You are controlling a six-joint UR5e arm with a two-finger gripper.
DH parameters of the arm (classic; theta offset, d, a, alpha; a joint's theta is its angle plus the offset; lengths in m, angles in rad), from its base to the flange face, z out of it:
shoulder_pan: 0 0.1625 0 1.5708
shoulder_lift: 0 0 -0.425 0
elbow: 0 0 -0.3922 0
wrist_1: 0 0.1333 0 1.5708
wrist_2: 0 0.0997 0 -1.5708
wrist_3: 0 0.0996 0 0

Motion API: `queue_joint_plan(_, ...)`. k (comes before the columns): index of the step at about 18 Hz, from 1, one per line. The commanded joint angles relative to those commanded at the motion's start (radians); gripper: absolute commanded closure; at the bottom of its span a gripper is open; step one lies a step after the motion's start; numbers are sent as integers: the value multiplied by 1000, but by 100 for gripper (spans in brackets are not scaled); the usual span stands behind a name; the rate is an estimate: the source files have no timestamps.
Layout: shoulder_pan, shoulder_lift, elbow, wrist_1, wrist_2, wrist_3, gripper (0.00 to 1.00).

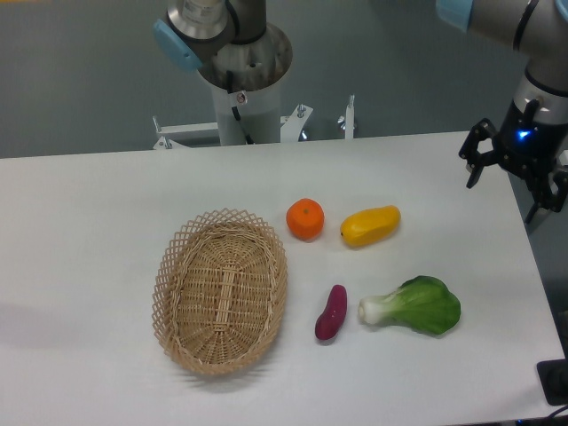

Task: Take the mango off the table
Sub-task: 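Move the open gripper over the yellow mango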

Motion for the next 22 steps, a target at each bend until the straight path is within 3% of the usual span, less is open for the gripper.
queue_joint_plan(10, 0, 9, -69, 20, -3, 17, 0)
queue_joint_plan(16, -2, 44, -238, 161, 50, 109, 0)
queue_joint_plan(20, -11, 41, -304, 175, 132, 155, 0)
queue_joint_plan(22, -17, 44, -375, 221, 143, 140, 0)
